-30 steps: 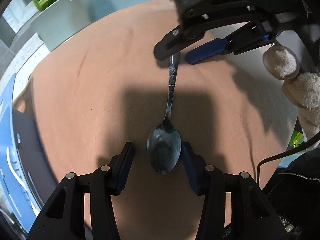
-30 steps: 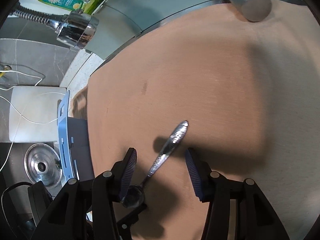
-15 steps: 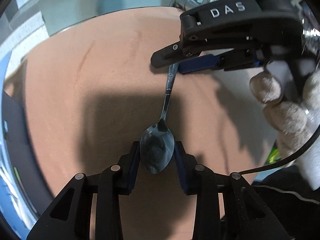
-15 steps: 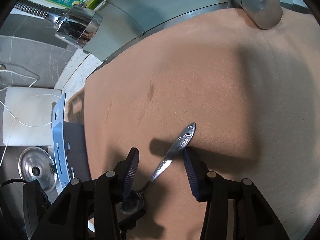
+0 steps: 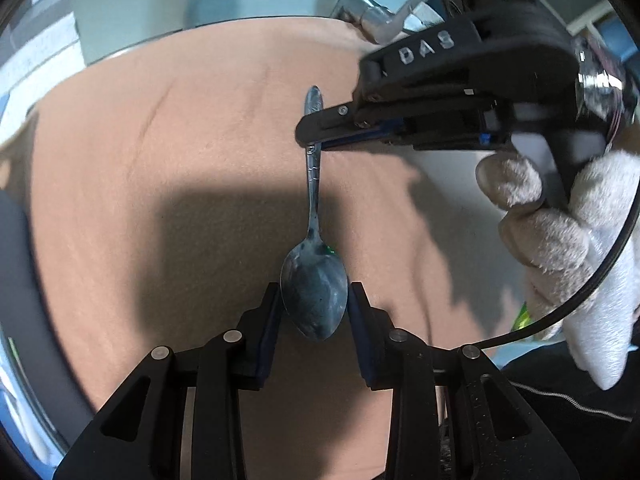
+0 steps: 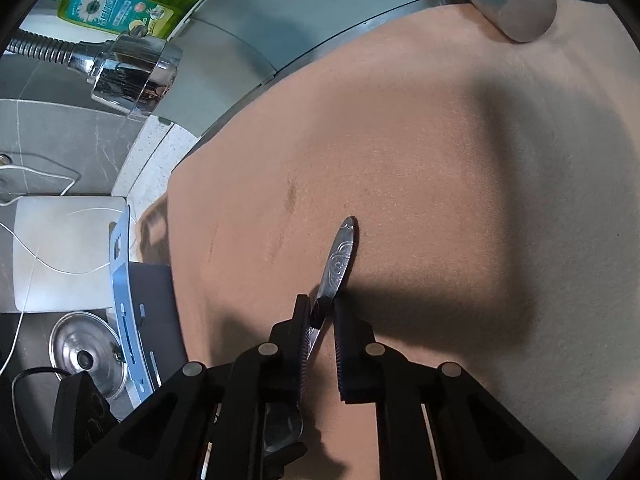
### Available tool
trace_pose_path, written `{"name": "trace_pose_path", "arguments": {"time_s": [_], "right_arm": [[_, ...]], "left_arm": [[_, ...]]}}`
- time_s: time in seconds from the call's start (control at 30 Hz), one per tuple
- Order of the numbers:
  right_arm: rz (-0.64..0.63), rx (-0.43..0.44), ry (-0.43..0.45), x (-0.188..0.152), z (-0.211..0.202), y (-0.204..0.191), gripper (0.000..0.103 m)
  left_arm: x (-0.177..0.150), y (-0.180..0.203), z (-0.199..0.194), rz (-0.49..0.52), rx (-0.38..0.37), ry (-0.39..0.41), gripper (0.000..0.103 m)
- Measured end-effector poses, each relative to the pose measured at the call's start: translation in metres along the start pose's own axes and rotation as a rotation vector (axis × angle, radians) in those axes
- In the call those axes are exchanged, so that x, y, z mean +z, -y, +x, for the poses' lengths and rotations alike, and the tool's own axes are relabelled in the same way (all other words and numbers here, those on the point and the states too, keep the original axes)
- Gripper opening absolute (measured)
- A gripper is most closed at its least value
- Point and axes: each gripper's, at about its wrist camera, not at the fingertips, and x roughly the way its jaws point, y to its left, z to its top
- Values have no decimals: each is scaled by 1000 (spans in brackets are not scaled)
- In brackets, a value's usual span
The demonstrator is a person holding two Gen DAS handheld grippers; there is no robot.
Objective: Organize utensils
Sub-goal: 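Carry the steel spoon with both grippers over the blue basket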
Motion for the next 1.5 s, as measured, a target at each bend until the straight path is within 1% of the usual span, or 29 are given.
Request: {"name": "trace_pose_path", "arguments": {"time_s": [0.13,0.27,0.47,0.57,0.7,0.73,0.8,0.93,1.07,1.17,1.2,1.3,1.33,1.5], "right_arm": [[12,26,2,-2,-1,-3,10],[-1,53,4,-6,-4,-15,9],[-54,101,13,-10,-8,-50,9],[-100,126,18,-13,-10,-76,8],[-151,159,5,-18,-6,-106,8],[-167,166,1,-21,-4,-116,8],[-194,177,-8,-26,0,-131,8],[-247,189,-29,-35,11,-162,8],[-304,189,-51,-45,25,-193,8],[-351,184,-66,-53,35,-214,8],[-365,182,-71,-55,38,-218,8],[-405,167,-91,-60,49,-234,8],[-414,161,-96,-62,53,-238,8],[-465,128,-125,-70,72,-254,8]], "left_arm": [[0,17,-3,24,40,3,31],[-8,13,-17,5,48,25,31],[-23,4,-53,-18,89,84,31],[-31,-2,-71,-40,107,112,31],[-53,-16,-100,-80,139,148,31],[-64,-8,-110,-88,145,154,31],[-76,-14,-119,-113,157,168,31],[-95,-38,-146,-165,183,190,31],[-116,-50,-160,-210,202,204,31],[-134,-66,-164,-245,215,209,31],[-132,-71,-162,-256,219,208,31],[-140,-79,-160,-280,231,201,31],[-136,-84,-157,-286,230,199,31],[-147,-93,-152,-324,227,184,31]]}}
